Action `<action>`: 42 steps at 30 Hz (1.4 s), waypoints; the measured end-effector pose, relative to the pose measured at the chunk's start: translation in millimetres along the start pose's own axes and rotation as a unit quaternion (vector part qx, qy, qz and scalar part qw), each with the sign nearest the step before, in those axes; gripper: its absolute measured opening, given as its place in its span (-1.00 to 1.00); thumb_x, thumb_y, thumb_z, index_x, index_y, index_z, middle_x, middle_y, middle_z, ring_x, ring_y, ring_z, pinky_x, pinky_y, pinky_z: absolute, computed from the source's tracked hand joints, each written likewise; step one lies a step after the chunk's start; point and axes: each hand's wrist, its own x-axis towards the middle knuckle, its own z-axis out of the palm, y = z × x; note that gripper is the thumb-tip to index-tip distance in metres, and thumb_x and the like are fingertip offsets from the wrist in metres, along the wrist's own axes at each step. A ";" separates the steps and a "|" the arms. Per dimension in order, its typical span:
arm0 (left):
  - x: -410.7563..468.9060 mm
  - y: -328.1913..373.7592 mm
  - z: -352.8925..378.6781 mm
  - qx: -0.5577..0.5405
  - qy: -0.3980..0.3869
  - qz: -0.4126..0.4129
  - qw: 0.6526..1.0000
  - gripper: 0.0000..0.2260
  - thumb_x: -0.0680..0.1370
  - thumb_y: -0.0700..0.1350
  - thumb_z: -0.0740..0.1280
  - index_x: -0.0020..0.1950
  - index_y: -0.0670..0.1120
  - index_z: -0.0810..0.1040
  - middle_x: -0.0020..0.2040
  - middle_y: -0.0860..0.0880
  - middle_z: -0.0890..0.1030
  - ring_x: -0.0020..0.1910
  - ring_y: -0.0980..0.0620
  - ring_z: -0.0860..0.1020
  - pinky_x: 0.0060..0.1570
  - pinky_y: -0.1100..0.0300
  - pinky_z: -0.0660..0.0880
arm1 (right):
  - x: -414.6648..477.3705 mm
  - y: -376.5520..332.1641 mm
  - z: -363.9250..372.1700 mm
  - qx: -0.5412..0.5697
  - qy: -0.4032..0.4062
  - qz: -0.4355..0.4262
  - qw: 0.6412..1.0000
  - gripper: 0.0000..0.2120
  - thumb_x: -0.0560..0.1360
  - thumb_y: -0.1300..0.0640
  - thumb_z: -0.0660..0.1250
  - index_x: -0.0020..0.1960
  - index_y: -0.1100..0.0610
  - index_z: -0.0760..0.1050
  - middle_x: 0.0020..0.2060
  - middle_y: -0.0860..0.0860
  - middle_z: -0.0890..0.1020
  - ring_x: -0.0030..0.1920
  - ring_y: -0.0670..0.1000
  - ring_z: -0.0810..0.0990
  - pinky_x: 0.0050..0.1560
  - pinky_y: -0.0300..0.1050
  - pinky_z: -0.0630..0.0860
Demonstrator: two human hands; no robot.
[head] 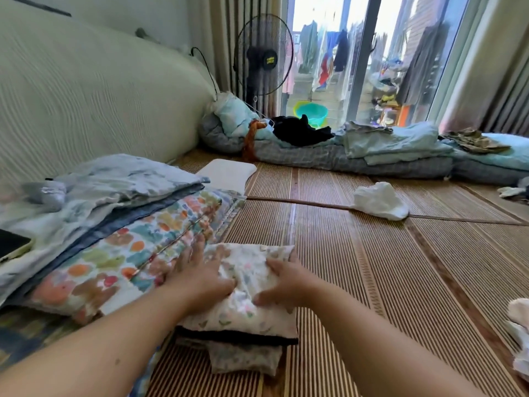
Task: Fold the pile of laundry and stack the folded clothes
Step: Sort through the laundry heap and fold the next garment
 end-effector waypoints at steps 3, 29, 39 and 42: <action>-3.9 -2.2 0.0 -0.002 0.021 -0.004 1.000 -0.27 0.48 0.31 0.13 0.55 0.23 -0.15 0.55 -0.01 -0.35 0.52 -0.16 -0.30 0.46 -0.25 -0.07 | -5.8 6.7 1.1 -0.023 0.024 0.009 0.999 0.05 0.24 -0.33 0.48 0.55 -0.15 0.00 0.50 0.04 -0.40 0.53 0.23 0.03 0.44 0.11 0.28; -333.4 341.7 165.8 0.072 -0.060 0.436 0.895 -0.33 0.51 0.17 0.26 0.55 0.14 0.05 0.59 0.05 -0.03 0.55 -0.02 -0.07 0.47 -0.22 -0.01 | -479.9 269.2 -14.3 -0.145 0.214 0.221 0.941 -0.17 0.39 -0.22 0.37 0.53 -0.17 0.03 0.52 -0.05 0.15 0.48 0.02 0.19 0.44 -0.04 0.18; -300.8 408.6 200.5 0.056 -0.020 0.389 0.919 -0.36 0.55 0.23 0.17 0.55 0.05 0.06 0.53 0.02 0.20 0.50 -0.08 0.12 0.43 -0.16 0.15 | -458.0 323.7 -27.3 -0.087 0.232 0.211 0.945 -0.50 0.58 0.01 0.20 0.49 0.08 0.24 0.43 0.03 0.40 0.42 0.03 0.32 0.31 -0.21 0.20; -284.0 433.2 200.5 0.087 -0.019 0.341 0.936 -0.54 0.52 0.20 0.21 0.39 0.08 0.38 0.34 -0.03 0.41 0.38 -0.14 0.24 0.36 -0.16 0.22 | -443.5 338.6 -29.7 -0.080 0.234 0.217 0.944 -0.50 0.57 -0.02 0.22 0.47 0.07 0.26 0.42 0.00 0.39 0.41 0.01 0.33 0.31 -0.21 0.21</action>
